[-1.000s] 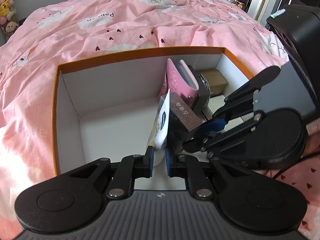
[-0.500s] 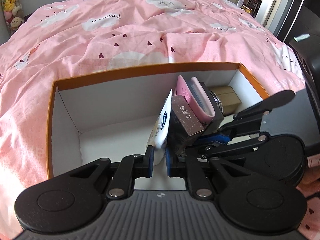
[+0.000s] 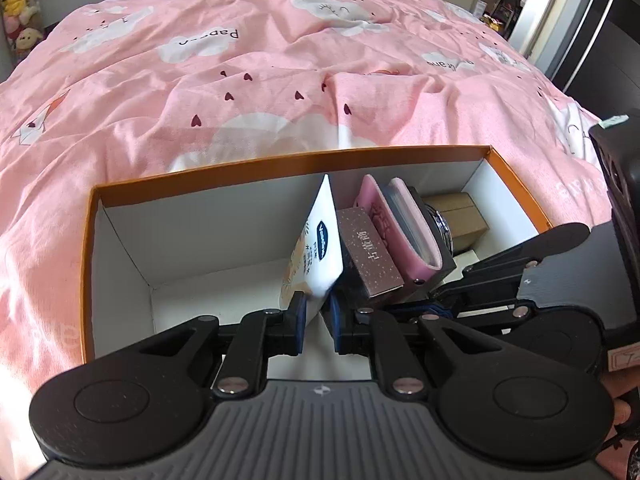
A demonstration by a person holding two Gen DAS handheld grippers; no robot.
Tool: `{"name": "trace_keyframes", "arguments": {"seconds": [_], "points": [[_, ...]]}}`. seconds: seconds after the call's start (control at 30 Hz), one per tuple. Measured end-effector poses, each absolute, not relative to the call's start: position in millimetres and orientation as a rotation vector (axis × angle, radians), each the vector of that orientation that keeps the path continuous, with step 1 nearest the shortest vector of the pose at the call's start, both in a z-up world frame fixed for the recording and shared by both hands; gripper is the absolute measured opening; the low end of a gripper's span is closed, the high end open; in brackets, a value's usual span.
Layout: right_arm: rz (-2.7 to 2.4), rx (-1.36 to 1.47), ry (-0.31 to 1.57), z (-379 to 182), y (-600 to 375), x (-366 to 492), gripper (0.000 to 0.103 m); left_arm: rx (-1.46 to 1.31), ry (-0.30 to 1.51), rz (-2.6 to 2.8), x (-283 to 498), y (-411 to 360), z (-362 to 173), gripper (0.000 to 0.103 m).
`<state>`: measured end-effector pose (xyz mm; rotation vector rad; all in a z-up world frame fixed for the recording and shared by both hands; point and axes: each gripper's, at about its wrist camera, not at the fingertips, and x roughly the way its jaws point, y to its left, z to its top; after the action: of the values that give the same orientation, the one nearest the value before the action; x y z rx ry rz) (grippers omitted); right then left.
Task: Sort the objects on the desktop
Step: 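Lower the brown block beside the wallet and open the right tool while the left tool lowers the tube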
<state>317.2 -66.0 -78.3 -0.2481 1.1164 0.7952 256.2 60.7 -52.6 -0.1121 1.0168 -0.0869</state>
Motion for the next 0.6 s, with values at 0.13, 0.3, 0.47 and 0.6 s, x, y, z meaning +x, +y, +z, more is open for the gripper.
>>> {"name": "trace_keyframes", "arguments": {"seconds": [0.13,0.3,0.47,0.6], "points": [[0.807,-0.285,1.127,-78.4,-63.1,315.3,0.004,-0.100,1.012,-0.117,249.6,60.1,-48.8,0.014],[0.881,-0.371,1.073,-72.6,-57.8,301.7,0.004,-0.019,1.019,-0.099,236.7,54.7,-45.7,0.014],[0.873,-0.354,1.031,-69.8,-54.0,302.0,0.002,-0.044,1.061,-0.031,230.8,61.2,-44.1,0.014],[0.840,-0.334,1.033,-71.2,-48.5,304.3,0.002,-0.078,1.066,-0.018,229.8,69.6,-43.3,0.014]]}}
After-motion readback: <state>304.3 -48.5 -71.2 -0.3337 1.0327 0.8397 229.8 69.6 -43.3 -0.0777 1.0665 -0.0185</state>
